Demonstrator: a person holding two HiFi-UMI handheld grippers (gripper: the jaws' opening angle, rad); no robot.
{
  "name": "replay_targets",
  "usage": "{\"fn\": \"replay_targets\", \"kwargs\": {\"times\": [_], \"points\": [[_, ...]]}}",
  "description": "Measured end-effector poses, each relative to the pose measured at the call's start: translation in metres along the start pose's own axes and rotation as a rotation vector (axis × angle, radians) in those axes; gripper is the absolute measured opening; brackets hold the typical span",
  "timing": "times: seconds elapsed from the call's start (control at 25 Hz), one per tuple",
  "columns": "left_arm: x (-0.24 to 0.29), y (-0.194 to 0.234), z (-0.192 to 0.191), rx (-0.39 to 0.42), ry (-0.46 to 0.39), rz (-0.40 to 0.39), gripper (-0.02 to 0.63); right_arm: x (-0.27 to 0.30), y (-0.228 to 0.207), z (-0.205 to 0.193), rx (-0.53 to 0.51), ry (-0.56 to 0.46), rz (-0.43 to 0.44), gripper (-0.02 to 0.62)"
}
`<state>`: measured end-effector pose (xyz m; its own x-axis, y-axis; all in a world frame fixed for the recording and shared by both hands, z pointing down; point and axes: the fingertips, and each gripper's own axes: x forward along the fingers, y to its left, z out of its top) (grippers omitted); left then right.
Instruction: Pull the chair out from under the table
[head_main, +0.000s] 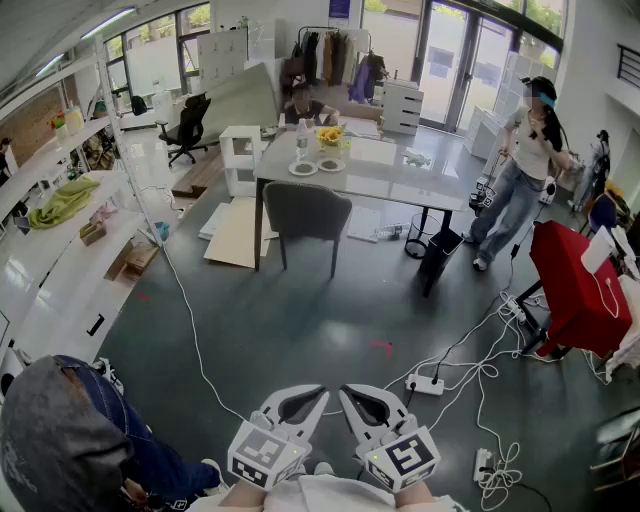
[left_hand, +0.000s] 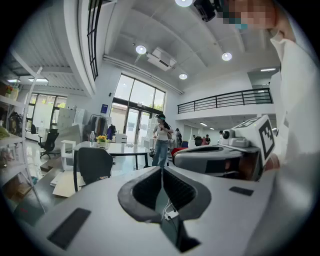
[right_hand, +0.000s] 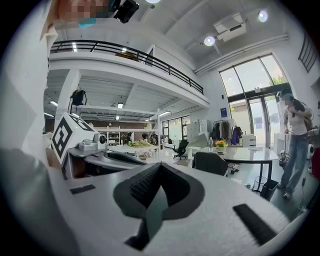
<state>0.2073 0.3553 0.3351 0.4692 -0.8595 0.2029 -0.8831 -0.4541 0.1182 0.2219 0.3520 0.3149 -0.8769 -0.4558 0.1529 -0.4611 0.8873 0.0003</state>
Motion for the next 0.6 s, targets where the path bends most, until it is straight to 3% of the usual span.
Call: {"fn": "replay_targets", "kwargs": {"times": [0.24, 0.6], "points": [[-0.0072, 0.0094, -0.0018, -0.058, -0.008, 0.002, 0.023, 0.0056, 0.0024, -0.0012, 0.004, 0.004, -0.018, 0.002], [-0.0094, 0.0043, 0.0001, -0.055, -0.025, 0.014, 0.021, -0.0019, -0.0004, -0.0056, 0.009, 0.002, -0.025, 0.002]]}}
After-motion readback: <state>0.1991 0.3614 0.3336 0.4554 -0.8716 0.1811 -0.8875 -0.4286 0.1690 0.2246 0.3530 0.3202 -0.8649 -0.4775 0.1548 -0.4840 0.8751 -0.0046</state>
